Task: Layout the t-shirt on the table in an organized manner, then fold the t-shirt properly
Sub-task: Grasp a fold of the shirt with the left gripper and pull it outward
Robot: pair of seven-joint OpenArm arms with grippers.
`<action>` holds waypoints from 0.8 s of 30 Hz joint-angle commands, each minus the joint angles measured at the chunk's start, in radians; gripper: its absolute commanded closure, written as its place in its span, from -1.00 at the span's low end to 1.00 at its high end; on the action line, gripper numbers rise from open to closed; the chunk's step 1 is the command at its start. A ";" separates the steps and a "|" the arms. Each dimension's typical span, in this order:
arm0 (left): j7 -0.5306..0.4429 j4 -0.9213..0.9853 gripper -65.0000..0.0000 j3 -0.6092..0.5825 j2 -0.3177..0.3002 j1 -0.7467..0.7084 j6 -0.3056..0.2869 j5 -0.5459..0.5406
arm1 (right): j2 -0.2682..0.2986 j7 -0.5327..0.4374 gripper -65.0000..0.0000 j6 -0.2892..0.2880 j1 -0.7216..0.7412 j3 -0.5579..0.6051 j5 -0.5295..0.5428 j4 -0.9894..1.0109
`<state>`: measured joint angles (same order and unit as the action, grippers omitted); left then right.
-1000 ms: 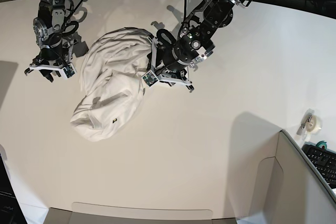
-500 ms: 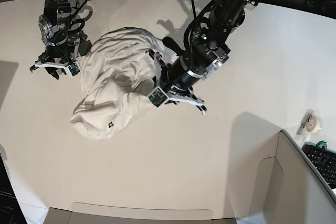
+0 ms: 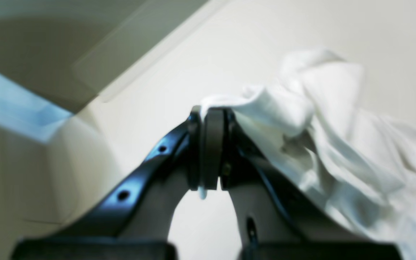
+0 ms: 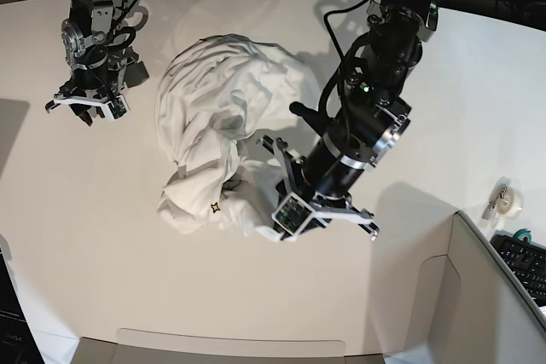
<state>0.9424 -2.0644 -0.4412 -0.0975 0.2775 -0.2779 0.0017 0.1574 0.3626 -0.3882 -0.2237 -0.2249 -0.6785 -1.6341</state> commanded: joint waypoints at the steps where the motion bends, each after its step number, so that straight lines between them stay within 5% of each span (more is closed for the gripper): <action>1: -0.029 -0.019 1.00 0.009 0.003 0.045 0.009 0.005 | 0.006 0.003 0.37 0.002 -0.003 -0.005 -0.002 -0.013; 17: -0.027 0.115 1.00 0.017 -0.149 0.073 0.016 0.007 | -0.032 0.005 0.37 0.002 -0.012 -0.006 -0.004 -0.012; 24: -0.027 0.235 0.83 0.196 -0.156 0.022 0.016 0.007 | -0.034 0.005 0.37 0.002 -0.010 -0.006 -0.004 -0.012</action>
<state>0.9401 -1.8130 -0.2527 -0.2493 0.2714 -0.2672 0.0029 0.1207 0.3595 -0.3698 -0.2329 -0.2298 -0.6827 -1.6386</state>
